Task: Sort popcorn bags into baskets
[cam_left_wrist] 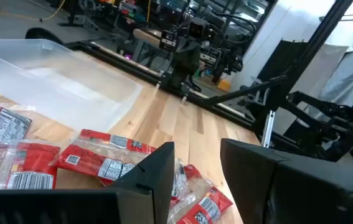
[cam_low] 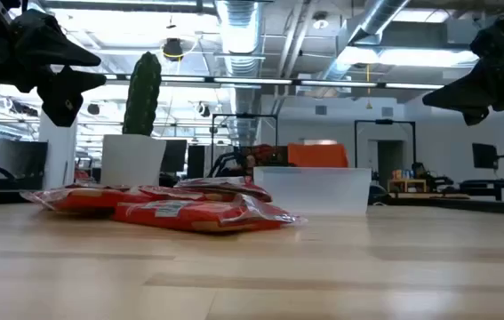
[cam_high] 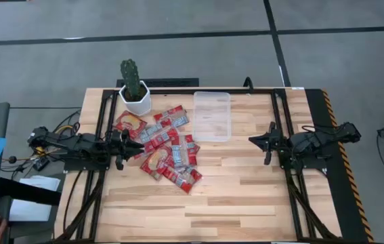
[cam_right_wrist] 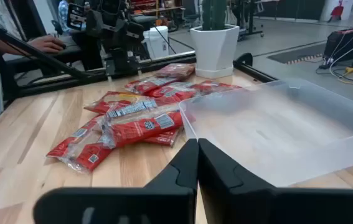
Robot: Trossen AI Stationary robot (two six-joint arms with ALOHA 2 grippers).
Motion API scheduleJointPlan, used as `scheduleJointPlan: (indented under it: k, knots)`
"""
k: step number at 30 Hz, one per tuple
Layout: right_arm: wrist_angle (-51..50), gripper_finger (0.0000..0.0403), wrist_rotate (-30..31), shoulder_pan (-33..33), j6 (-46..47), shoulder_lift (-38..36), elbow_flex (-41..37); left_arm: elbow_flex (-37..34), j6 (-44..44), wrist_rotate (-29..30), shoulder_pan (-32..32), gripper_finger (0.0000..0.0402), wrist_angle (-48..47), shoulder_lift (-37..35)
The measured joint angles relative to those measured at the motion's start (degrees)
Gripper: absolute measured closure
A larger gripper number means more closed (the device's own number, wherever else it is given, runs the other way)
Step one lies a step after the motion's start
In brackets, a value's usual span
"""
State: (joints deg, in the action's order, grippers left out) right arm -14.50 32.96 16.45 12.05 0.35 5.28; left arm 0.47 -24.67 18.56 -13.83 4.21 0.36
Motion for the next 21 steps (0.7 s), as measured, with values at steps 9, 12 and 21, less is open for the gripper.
scheduleJointPlan:
  k: [9,12,21]
  knots:
    - [0.00,0.0371,0.00,0.01,0.00,0.00,0.02,0.00,0.00,0.00,-0.01,0.0281,0.00,0.00]
    - [0.00,0.0369,0.01,0.00,0.00,0.01,0.00,0.00,0.00,-0.02,-0.02,0.0281,0.00,0.01]
    - [0.00,0.0371,0.01,0.00,0.00,0.00,0.02,0.00,0.00,-0.01,-0.01,0.0281,0.01,0.00]
